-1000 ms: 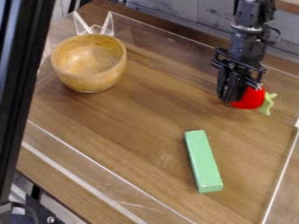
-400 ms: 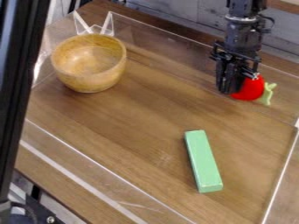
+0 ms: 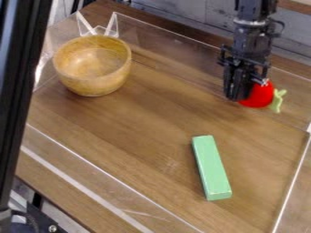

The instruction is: Move the red object to the right side of the table

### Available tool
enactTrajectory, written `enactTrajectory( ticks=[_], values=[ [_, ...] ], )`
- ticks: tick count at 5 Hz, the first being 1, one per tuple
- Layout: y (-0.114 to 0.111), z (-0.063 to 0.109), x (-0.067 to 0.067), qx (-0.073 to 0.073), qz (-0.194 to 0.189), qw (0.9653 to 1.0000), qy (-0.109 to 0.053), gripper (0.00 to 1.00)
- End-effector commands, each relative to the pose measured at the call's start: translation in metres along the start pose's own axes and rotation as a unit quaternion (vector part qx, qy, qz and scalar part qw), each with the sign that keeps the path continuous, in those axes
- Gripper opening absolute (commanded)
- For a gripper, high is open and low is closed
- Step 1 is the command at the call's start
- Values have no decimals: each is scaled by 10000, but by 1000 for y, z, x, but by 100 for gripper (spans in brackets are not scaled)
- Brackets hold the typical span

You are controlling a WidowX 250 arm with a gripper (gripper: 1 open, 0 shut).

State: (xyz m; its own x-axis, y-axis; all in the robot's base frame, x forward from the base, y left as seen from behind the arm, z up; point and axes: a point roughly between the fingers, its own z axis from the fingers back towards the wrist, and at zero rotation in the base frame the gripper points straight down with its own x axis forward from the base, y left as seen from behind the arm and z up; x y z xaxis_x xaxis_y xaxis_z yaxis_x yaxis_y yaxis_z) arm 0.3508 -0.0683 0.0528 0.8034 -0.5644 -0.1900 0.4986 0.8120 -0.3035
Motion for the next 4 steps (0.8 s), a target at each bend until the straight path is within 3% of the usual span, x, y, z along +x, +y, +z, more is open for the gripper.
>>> enactTrajectory(
  ticks=[1,2,3,4],
  values=[
    [-16,24,-10,214,-133,9989,-407,0],
    [-26,6,-19,208,-292,9986,-381,0],
    [-37,-12,-16,184,-477,9982,-325,0],
    [-43,-24,-17,164,-597,9977,-288,100]
  ],
)
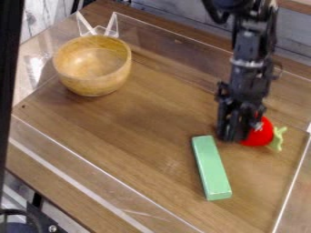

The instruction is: Move the red object to the right side of the table

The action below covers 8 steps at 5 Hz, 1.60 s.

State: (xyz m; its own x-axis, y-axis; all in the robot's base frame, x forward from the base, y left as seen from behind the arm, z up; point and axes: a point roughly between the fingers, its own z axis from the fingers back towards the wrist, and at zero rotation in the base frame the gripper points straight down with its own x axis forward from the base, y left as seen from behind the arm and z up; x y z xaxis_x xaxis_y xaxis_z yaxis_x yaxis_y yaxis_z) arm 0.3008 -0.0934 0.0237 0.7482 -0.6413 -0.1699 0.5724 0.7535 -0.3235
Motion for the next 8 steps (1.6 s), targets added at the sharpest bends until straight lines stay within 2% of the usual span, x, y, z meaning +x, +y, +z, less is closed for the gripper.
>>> enactTrajectory(
  ticks=[1,2,4,5,6,7,8],
  values=[
    [0,26,-1,289,-269,9990,-191,0],
    [5,29,-4,384,-306,9988,-73,100],
    [-4,39,-11,498,66,9987,58,100],
    [-25,37,-2,572,239,9980,131,100],
    [-46,35,6,689,259,9971,203,0],
    [-44,44,-9,856,206,9956,325,100],
    [-43,58,-26,1062,190,9935,358,0]
  ],
)
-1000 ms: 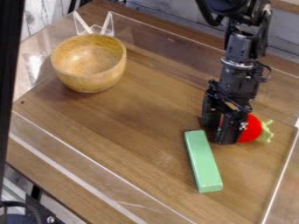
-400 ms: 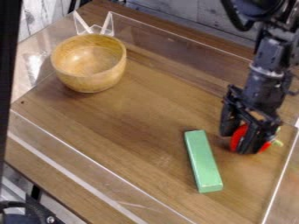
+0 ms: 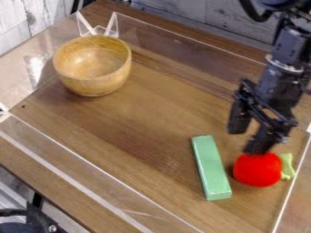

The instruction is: Move the red object to the right side of the table

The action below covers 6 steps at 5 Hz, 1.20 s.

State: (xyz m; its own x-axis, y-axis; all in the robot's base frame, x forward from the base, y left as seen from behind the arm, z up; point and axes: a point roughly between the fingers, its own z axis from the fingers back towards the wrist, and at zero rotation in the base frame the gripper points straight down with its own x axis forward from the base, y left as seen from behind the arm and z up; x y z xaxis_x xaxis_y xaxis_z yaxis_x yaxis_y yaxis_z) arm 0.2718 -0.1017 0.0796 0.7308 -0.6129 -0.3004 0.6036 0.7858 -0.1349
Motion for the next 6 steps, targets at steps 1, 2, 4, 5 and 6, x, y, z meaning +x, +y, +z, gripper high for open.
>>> enactTrajectory(
  ticks=[1,2,4,5,6],
  values=[
    [12,19,-5,221,-76,9995,-220,0],
    [14,12,1,357,-308,9986,-254,100],
    [24,-5,6,671,-985,9925,-280,100],
    [29,-15,11,878,-1433,9853,-296,100],
    [24,-25,20,1023,-1726,9791,-328,100]
  ],
)
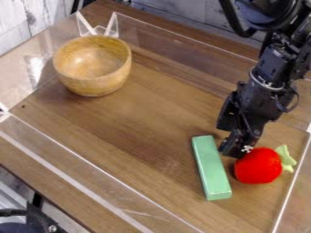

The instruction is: Move the red object to the right side of the table

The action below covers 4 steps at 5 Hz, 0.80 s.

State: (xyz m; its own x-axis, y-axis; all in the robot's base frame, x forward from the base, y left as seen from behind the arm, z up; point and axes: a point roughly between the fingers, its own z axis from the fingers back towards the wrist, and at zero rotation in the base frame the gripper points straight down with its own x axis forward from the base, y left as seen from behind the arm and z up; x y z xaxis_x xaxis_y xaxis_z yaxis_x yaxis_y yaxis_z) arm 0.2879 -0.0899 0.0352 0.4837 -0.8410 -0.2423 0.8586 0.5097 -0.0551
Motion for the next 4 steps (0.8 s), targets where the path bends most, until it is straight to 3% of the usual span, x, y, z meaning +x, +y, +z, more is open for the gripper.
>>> enactTrajectory(
  ticks=[1,2,3,4],
  values=[
    [4,37,-14,419,256,9987,-150,100],
    [7,63,-32,714,542,9958,-172,100],
    [10,81,-59,1049,1364,9843,-397,100],
    [16,88,-77,1336,2218,9636,-660,100]
  ],
)
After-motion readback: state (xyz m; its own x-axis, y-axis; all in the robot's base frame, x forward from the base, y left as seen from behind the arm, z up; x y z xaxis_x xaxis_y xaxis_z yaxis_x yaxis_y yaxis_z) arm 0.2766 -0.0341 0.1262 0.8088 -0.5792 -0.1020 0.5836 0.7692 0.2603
